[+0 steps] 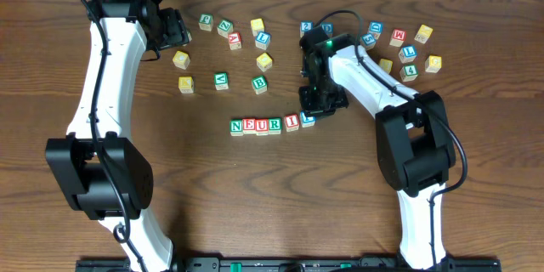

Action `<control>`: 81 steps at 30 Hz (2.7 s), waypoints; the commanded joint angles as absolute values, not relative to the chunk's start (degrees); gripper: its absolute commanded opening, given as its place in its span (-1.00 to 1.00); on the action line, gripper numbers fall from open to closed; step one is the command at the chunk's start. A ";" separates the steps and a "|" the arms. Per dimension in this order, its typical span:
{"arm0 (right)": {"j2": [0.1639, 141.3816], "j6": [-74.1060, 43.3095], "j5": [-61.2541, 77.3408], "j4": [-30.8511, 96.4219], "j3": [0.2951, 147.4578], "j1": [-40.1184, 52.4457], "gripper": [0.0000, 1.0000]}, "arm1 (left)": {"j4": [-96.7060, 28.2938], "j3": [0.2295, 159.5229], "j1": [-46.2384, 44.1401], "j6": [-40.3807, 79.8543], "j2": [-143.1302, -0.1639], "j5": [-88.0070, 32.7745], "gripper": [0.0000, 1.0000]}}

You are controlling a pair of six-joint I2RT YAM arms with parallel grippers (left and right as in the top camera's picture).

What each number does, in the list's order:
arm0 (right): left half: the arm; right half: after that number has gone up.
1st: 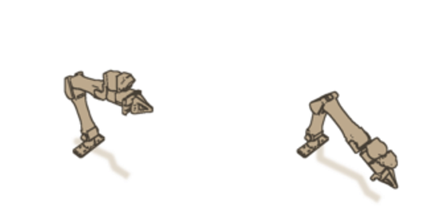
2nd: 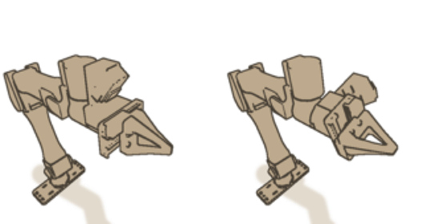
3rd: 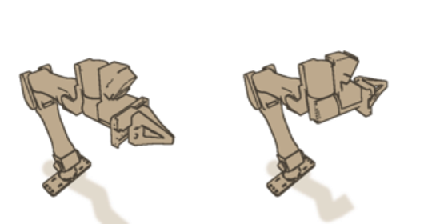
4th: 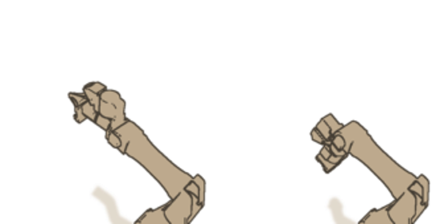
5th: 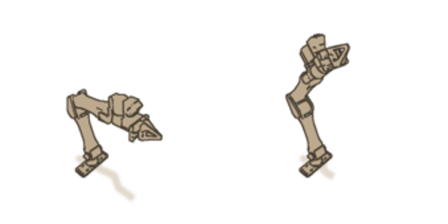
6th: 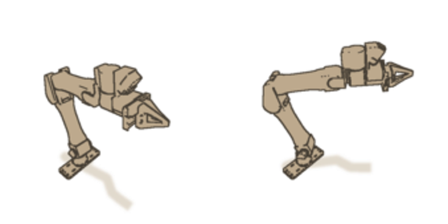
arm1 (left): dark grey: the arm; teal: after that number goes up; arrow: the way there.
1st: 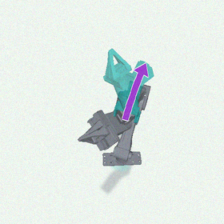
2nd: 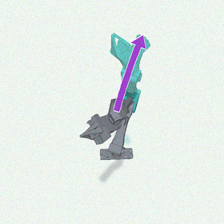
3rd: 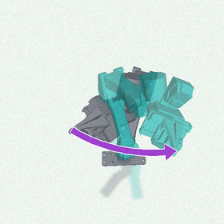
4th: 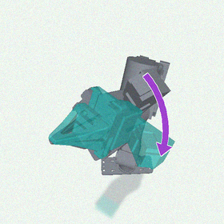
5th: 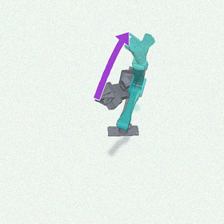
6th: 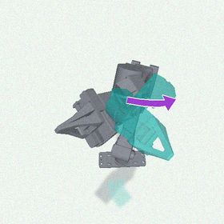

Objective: Spell out NEURIPS

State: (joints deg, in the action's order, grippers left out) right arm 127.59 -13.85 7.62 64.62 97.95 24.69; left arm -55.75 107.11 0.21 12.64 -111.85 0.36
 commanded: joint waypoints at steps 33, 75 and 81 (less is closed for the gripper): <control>126.21 -20.10 9.13 73.01 106.17 26.61 -0.75 | -56.10 106.17 0.03 12.56 -111.66 0.71 0.50; 126.80 -18.15 -0.10 54.13 119.07 12.93 -0.04 | -55.42 106.17 0.03 12.56 -111.68 0.71 0.50; 127.20 -17.98 3.44 50.41 119.07 14.50 0.08 | -54.96 106.17 0.03 12.56 -111.68 0.71 0.50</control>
State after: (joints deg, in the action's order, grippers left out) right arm 127.48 -17.78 1.50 50.92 118.93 13.23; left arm -55.07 107.11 0.21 12.67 -111.85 0.36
